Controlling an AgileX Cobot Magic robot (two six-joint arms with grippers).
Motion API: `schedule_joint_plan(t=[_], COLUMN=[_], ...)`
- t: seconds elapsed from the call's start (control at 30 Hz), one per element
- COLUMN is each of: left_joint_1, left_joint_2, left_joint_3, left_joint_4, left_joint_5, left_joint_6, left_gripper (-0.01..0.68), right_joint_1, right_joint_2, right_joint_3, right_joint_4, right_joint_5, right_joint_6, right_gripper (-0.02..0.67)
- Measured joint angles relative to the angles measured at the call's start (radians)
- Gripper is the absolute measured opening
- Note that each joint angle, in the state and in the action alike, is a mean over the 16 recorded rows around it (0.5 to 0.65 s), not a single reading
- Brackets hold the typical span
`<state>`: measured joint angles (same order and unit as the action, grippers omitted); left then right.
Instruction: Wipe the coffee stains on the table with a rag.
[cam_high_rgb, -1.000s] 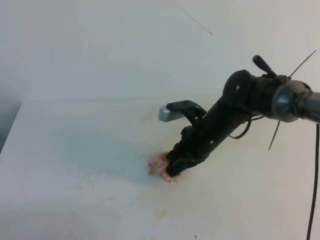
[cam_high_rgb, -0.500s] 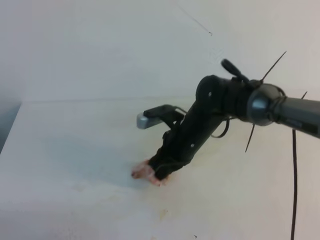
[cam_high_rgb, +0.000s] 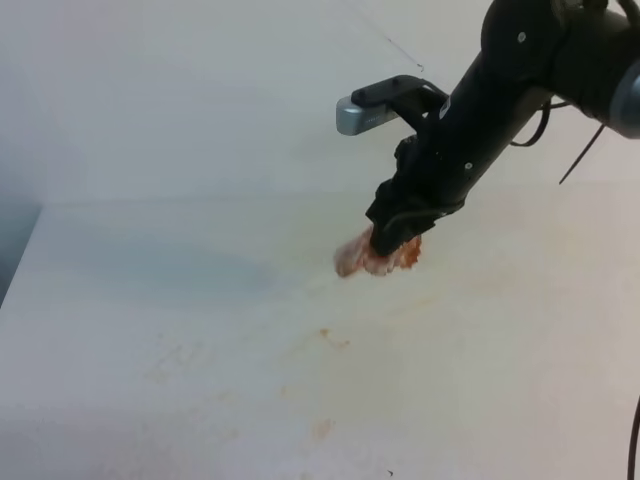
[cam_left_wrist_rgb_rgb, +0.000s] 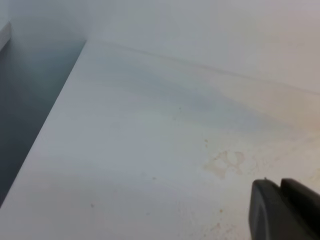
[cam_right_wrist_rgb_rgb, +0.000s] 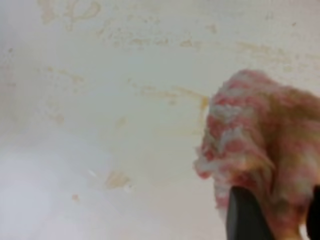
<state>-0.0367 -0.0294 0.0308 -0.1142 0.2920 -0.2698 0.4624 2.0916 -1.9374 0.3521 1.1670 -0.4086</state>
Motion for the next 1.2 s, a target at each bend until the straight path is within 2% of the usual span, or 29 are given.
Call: schedule_joint_plan(t=[0.1, 0.23, 0.5, 0.63, 0.8, 1.03, 1.2], left_joint_1=[0.000, 0.000, 0.000, 0.000, 0.000, 0.000, 0.000], left_joint_2=[0.000, 0.000, 0.000, 0.002, 0.002, 0.002, 0.001], left_joint_3=[0.000, 0.000, 0.000, 0.000, 0.000, 0.000, 0.000], left_joint_4=[0.000, 0.000, 0.000, 0.000, 0.000, 0.000, 0.000], left_joint_5=[0.000, 0.000, 0.000, 0.000, 0.000, 0.000, 0.000], left_joint_6=[0.000, 0.000, 0.000, 0.000, 0.000, 0.000, 0.000], left_gripper=[0.000, 0.000, 0.000, 0.000, 0.000, 0.000, 0.000], right_joint_1=[-0.002, -0.003, -0.020, -0.035, -0.051, -0.061, -0.062], right_joint_2=[-0.027, -0.068, -0.237, -0.393, -0.656, -1.049, -1.249], right_joint_3=[-0.010, -0.014, -0.001, 0.065, 0.264, 0.714, 0.991], right_joint_4=[-0.005, -0.008, -0.061, -0.121, -0.222, -0.354, -0.412], right_joint_5=[0.031, 0.056, 0.057, -0.002, -0.172, -0.507, -0.681], right_joint_6=[-0.005, -0.015, -0.015, 0.012, 0.077, 0.178, 0.224], right_gripper=[0.245, 0.235, 0.093, 0.027, 0.006, 0.002, 0.001])
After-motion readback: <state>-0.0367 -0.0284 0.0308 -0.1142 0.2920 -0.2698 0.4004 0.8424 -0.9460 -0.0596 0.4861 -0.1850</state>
